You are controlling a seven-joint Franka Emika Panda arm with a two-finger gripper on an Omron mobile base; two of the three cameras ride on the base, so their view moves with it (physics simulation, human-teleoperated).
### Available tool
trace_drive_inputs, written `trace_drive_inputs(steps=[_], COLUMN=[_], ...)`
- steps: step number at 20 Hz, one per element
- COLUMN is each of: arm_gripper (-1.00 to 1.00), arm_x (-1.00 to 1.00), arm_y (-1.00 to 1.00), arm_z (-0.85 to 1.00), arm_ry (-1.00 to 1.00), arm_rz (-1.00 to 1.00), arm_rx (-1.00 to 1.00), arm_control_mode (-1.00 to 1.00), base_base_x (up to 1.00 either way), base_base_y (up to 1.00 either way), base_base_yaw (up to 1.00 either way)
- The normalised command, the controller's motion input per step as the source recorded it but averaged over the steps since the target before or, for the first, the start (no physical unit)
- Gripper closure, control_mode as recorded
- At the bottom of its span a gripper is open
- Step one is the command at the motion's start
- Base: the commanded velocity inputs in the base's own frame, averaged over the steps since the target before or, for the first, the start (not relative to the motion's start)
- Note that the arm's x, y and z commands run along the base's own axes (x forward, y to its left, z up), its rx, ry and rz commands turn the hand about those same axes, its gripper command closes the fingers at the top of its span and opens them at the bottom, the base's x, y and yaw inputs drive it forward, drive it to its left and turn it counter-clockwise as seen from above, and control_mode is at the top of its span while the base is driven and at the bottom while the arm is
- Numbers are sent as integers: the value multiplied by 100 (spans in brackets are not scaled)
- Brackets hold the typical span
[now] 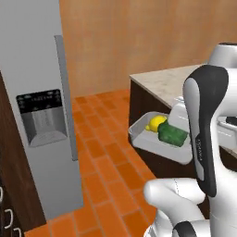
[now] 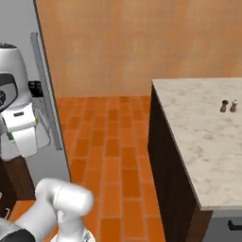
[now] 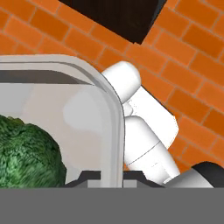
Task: Take the meat container that has the fish and place it on the second highest rack of the freezer. Then take the vegetable container that has the broccoli and lemon and place it on the highest rack of the freezer.
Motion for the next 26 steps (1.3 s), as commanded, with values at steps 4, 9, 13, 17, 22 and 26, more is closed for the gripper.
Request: trace_drive_inputs(steps=[4,9,13,17,22,26], arm_gripper=[100,100,100,100,100,100], arm_x=[0,0,0,0,0,0], arm_y=[0,0,0,0,0,0], arm_z=[0,0,0,0,0,0], arm_ry=[0,0,0,0,0,0], arm_rz=[0,0,0,0,0,0], arm_rx=[0,0,0,0,0,0], arm_control_mode=[100,100,100,100,100,100], base_base_x=[100,100,100,100,100,100], base_base_y=[-58,-50,-26,-7,0,-8], base_base_yaw=[7,18,25,30,34,30])
